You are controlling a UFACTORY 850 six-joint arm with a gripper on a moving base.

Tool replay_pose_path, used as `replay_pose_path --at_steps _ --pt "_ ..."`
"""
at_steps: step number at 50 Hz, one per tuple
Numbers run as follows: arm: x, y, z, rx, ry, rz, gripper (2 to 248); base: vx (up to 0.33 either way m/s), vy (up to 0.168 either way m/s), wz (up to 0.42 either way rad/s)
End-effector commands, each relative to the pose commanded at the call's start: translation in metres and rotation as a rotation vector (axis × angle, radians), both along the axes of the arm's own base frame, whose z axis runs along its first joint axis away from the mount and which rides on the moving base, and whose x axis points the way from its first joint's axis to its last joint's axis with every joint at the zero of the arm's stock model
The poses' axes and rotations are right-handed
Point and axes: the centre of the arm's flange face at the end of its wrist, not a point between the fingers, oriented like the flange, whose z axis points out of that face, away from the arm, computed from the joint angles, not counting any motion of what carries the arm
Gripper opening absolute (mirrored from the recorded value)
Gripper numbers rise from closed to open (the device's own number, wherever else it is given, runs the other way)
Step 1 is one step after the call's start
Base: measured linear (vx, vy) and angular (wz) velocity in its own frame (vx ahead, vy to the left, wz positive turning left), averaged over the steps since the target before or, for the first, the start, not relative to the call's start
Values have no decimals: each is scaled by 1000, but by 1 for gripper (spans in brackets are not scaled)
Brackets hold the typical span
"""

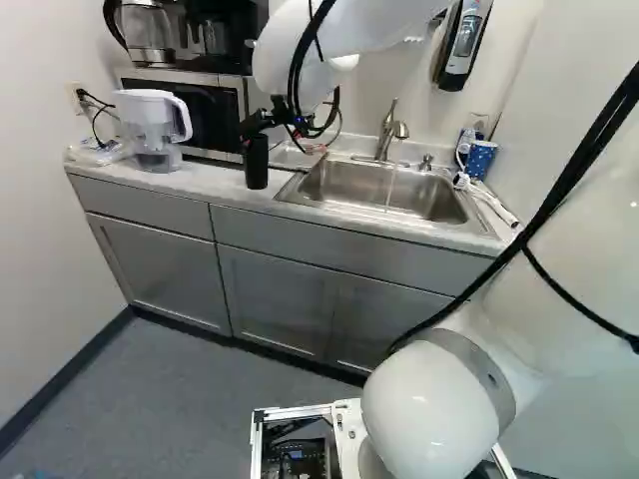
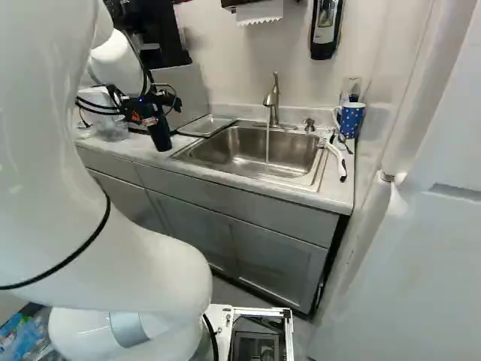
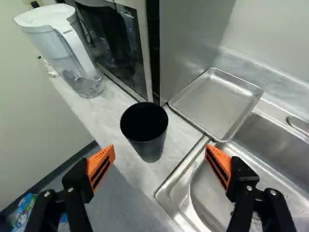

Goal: Rinse the cup and place it in the tray

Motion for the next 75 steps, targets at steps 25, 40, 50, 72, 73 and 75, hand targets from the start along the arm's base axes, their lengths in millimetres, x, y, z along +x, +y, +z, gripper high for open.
replay_pose_path --at_steps 25,40,50,72,73,75 --pt "1 9 0 0 1 17 247 0 0 0" --pt "1 9 0 0 1 17 247 0 0 0" --pt "3 10 -6 -2 5 17 247 0 0 0" --pt "-6 13 -26 8 -18 30 247 0 0 0" --pt "-6 13 -27 8 -19 31 247 0 0 0" --pt "-7 13 -29 9 -21 32 247 0 0 0"
